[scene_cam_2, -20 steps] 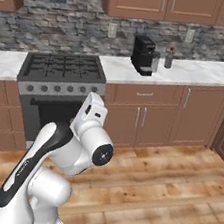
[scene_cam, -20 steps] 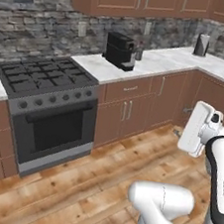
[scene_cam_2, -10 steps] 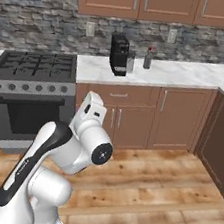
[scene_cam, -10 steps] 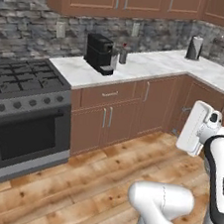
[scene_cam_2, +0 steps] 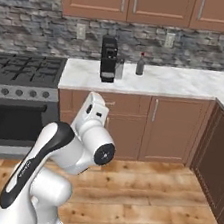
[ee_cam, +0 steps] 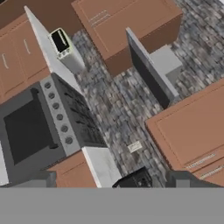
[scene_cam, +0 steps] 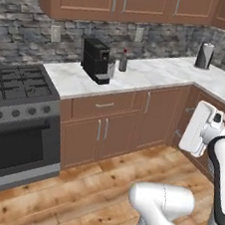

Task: Move the drinks to the dining counter.

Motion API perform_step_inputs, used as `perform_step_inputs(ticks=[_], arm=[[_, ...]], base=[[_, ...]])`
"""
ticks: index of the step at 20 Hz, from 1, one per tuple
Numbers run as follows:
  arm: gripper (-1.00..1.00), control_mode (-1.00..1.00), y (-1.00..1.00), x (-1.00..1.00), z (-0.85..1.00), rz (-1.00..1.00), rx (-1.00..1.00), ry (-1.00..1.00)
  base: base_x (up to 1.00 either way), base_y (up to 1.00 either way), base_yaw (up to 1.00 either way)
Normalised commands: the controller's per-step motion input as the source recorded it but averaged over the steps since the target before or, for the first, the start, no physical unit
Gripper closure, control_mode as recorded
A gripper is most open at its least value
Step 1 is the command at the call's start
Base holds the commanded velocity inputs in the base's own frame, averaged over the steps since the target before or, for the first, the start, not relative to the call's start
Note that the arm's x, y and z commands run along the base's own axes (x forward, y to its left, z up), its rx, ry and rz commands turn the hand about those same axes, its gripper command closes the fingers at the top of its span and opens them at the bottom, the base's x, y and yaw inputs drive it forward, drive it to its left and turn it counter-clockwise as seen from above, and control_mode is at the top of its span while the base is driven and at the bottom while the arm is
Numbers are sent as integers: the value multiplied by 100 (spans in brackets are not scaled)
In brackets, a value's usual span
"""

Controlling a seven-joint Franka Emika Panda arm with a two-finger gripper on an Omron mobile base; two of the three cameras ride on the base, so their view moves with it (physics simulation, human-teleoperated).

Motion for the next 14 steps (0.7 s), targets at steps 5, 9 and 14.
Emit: perform_step_inputs(ticks=[5, 9, 14], arm=[[-100, 100, 0, 0, 0, 0, 0, 0], [-100, 100, 0, 0, 0, 0, 0, 0], [-100, 100, 0, 0, 0, 0, 0, 0]], base=[[100, -18, 29], [83, -45, 23], [47, -76, 16]])
